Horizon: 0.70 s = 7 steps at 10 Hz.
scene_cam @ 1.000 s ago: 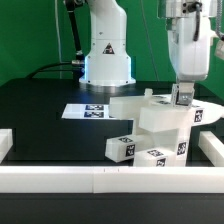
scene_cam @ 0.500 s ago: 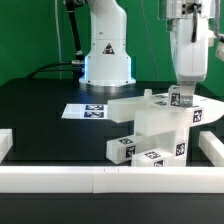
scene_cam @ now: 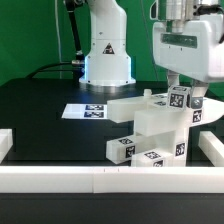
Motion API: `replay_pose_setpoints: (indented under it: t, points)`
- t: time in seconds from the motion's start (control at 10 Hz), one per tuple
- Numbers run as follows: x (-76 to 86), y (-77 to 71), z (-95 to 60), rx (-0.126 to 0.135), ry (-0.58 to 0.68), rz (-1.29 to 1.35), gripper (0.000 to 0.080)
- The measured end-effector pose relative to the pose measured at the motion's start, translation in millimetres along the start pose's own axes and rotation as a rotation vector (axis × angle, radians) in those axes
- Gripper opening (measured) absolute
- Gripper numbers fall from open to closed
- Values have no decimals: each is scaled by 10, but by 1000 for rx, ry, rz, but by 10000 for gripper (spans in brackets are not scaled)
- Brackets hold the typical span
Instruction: Assemble chair
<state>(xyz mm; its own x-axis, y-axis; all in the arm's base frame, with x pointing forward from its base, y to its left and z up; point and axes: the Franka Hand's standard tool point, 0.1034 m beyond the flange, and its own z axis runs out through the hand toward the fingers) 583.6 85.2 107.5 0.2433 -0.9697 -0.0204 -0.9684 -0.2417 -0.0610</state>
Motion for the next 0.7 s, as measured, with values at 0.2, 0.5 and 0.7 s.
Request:
replay_pose_setpoints:
  t: [0.2,0.5,0.7]
  points:
    - [6,0,-1,-2,4,-164,649]
    - [57,-20,-23,-11,24,-513,649]
    - [109,-31,-37,-12,28,-687,649]
